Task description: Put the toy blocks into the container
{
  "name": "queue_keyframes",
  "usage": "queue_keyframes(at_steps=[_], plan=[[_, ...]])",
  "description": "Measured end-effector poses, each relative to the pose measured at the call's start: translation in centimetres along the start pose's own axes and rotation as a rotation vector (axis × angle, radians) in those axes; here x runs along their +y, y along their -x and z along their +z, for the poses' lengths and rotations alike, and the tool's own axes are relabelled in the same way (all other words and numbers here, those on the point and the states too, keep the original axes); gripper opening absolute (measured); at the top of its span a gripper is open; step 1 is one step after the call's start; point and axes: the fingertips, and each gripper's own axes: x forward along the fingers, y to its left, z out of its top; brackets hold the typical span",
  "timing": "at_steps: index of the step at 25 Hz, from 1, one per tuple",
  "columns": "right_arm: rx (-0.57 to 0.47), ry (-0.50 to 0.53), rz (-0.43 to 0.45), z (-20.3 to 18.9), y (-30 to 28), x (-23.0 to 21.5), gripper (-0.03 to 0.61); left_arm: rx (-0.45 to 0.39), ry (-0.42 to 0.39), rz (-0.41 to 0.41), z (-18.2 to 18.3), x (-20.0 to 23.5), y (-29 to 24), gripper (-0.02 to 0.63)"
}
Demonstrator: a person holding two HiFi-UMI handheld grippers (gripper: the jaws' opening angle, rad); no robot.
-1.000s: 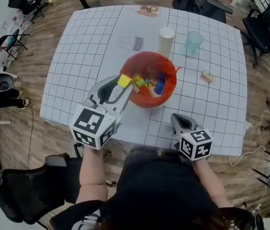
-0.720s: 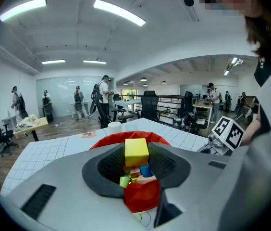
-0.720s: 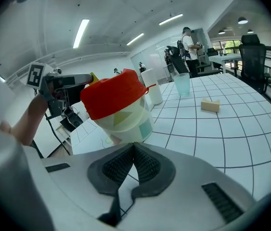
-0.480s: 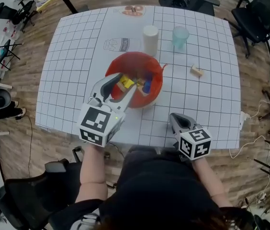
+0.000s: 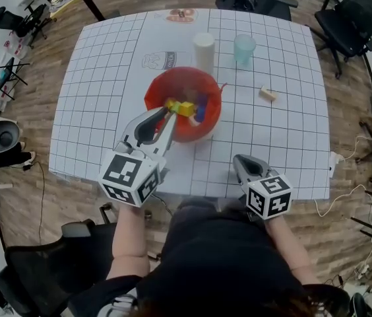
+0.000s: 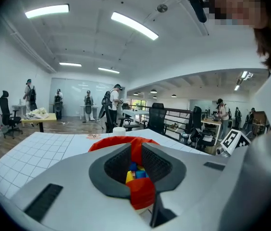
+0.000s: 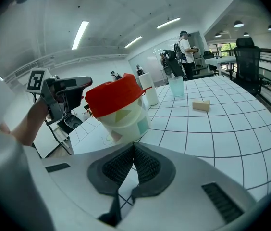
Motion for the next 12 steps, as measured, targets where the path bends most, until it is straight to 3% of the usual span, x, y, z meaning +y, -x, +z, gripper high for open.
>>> queue_keyframes(at_steps=[12], plan=[[-0.058, 0.018, -0.017, 1.5, 1.7, -0.6, 0.015, -0.060, 0.042, -0.015, -2.0, -2.9, 2.9, 0.026]])
